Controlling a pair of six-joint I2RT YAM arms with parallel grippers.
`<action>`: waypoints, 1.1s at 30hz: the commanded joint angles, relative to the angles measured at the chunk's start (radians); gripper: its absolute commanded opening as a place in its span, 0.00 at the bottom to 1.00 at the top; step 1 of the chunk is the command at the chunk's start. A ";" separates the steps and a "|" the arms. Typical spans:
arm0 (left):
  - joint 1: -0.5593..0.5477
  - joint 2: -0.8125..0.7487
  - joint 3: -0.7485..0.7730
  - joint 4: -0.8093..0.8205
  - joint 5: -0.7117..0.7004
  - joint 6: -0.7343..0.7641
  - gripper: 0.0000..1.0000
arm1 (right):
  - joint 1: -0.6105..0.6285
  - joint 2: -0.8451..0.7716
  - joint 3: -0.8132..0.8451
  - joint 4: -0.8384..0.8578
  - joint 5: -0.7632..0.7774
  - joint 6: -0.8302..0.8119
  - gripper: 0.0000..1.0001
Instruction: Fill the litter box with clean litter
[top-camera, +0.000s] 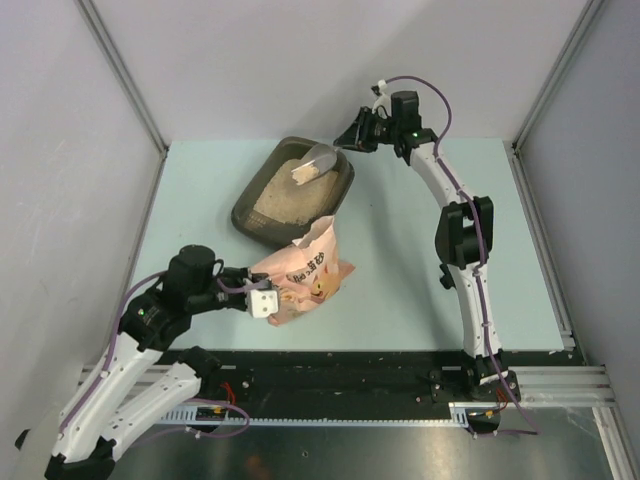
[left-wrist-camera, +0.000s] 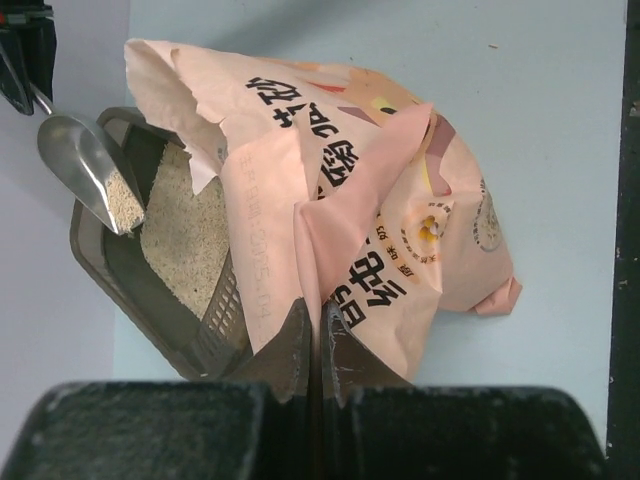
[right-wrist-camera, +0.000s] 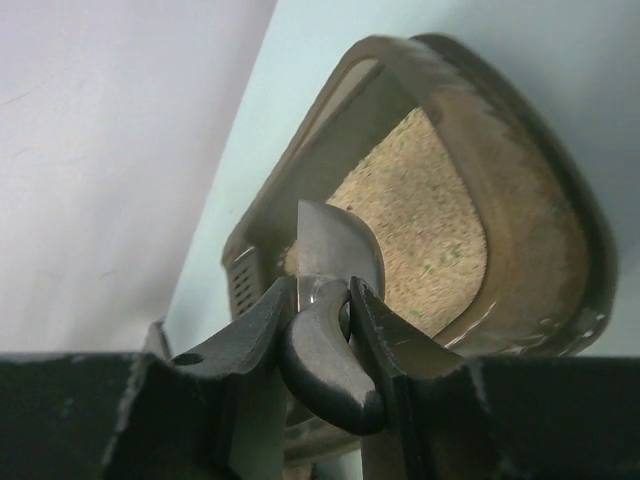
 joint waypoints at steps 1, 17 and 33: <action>-0.011 -0.020 -0.020 -0.079 -0.010 0.088 0.00 | 0.033 -0.019 0.024 0.118 0.153 -0.113 0.00; -0.011 0.010 -0.043 -0.078 -0.115 0.079 0.00 | 0.122 0.014 0.007 0.304 0.165 -0.284 0.00; -0.011 -0.025 -0.046 -0.063 -0.079 0.066 0.07 | 0.062 -0.255 -0.134 0.260 0.232 -0.469 0.00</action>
